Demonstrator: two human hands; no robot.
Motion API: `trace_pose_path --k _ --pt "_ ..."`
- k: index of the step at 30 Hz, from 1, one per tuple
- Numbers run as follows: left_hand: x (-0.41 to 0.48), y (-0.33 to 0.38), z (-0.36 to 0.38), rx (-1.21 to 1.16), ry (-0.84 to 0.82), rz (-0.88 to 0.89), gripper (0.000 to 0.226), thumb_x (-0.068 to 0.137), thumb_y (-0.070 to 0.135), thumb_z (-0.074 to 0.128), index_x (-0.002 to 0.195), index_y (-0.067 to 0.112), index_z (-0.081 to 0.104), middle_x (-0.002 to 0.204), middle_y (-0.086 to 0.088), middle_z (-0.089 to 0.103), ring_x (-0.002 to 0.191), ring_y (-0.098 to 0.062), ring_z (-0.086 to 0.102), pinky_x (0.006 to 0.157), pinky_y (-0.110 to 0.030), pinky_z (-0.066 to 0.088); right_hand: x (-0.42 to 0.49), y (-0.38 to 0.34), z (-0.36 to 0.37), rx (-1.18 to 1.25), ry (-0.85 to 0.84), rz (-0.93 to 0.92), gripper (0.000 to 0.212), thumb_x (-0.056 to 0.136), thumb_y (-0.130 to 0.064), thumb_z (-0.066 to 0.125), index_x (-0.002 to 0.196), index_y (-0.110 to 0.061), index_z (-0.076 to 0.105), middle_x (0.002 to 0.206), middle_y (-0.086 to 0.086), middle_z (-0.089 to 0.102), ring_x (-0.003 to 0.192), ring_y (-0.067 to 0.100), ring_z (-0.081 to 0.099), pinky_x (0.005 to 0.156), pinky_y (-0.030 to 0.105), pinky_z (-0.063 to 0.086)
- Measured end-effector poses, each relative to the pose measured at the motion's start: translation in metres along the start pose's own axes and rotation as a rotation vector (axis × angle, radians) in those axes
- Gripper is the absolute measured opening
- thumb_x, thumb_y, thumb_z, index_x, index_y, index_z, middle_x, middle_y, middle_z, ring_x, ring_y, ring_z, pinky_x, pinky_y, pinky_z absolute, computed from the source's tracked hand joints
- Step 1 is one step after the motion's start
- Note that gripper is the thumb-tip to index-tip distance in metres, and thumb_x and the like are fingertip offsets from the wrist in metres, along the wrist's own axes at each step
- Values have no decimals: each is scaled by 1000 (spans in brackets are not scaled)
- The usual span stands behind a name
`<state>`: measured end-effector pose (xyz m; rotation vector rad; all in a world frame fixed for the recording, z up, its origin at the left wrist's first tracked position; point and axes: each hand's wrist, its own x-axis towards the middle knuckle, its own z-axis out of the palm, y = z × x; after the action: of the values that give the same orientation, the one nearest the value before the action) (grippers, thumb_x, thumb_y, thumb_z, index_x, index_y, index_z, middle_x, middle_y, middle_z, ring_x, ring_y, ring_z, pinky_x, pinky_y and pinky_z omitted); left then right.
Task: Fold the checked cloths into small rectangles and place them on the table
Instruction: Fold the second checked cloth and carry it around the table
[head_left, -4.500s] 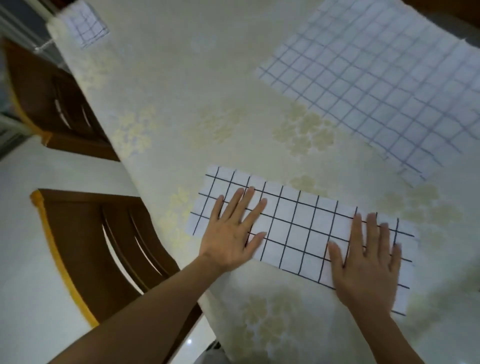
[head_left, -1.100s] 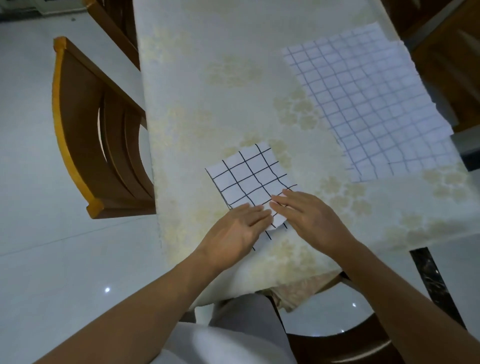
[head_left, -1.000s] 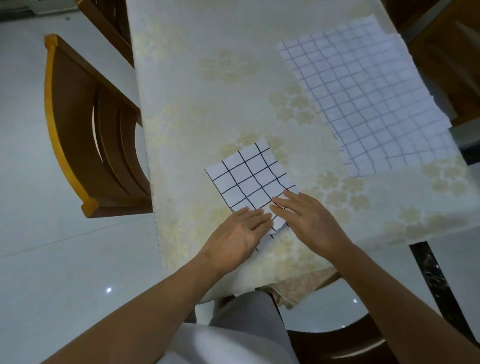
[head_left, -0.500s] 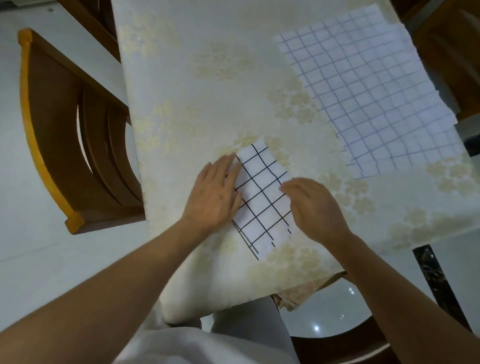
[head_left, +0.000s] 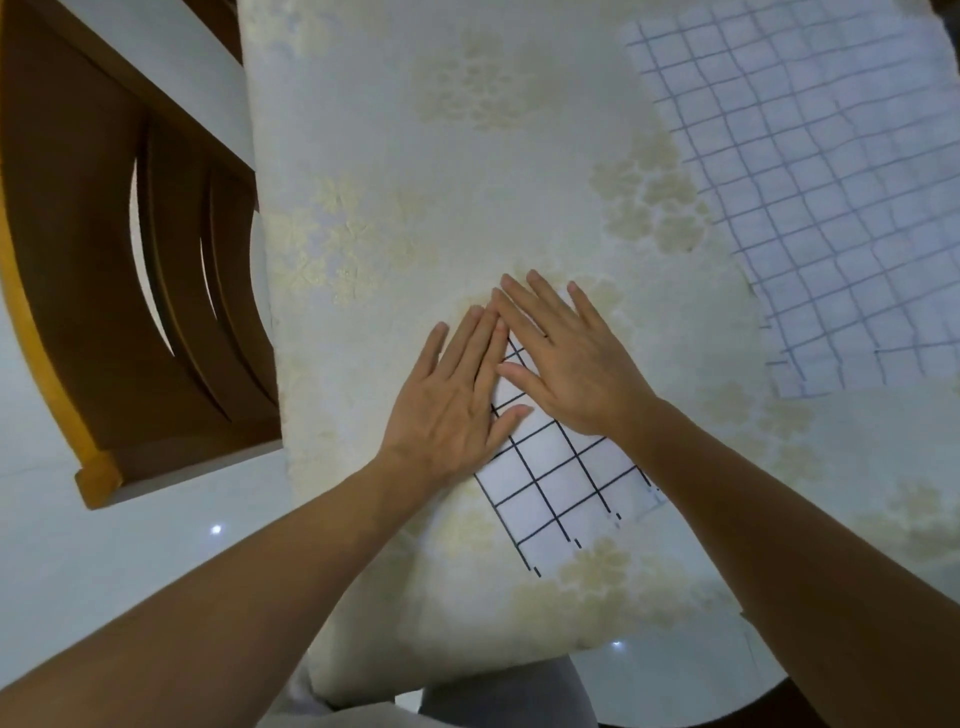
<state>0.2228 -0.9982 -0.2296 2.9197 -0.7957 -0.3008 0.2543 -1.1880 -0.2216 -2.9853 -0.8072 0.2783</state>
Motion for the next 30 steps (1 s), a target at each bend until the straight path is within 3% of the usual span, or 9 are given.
trace_pose_path --k 7,14,17,22,27,30 --pt "-1 4 5 -9 58 -24 82 100 63 12 157 5 0 165 -11 -7 153 -22 -7 123 -48 8 -5 10 9 -79 3 40 78 101 -64 16 159 -13 5 167 4 -2 154 22 -5 122 53 9" --pt "-10 13 0 -10 66 -40 84 100 64 10 156 3 -1 165 -14 -8 153 -24 -9 123 -48 9 -12 1 -1 -68 28 108 72 104 -57 11 159 -11 7 167 7 0 154 24 -2 122 56 10" --pt "-22 34 5 -67 85 -49 84 100 63 13 156 1 3 165 -15 -4 153 -26 -6 123 -47 9 -30 -11 4 -70 43 48 68 106 -52 11 158 -10 11 167 8 5 154 25 2 122 53 14" --pt "-27 36 14 -33 47 -54 86 99 65 16 156 2 -2 165 -14 -9 152 -25 -10 124 -46 5 -55 2 16 -36 31 62 75 103 -59 21 158 -9 9 167 7 4 154 23 1 123 51 13" --pt "-28 32 8 -47 109 -50 85 100 63 20 156 0 4 165 -15 -2 153 -26 -4 124 -47 8 -60 0 11 -36 53 162 77 102 -61 13 158 -9 6 167 6 1 154 22 0 122 53 11" --pt "-22 30 6 -24 118 -76 82 100 59 18 156 0 5 165 -15 -1 153 -26 -3 124 -48 8 -52 -13 9 -33 68 126 73 104 -57 12 158 -9 7 167 7 1 154 21 -1 123 51 11"
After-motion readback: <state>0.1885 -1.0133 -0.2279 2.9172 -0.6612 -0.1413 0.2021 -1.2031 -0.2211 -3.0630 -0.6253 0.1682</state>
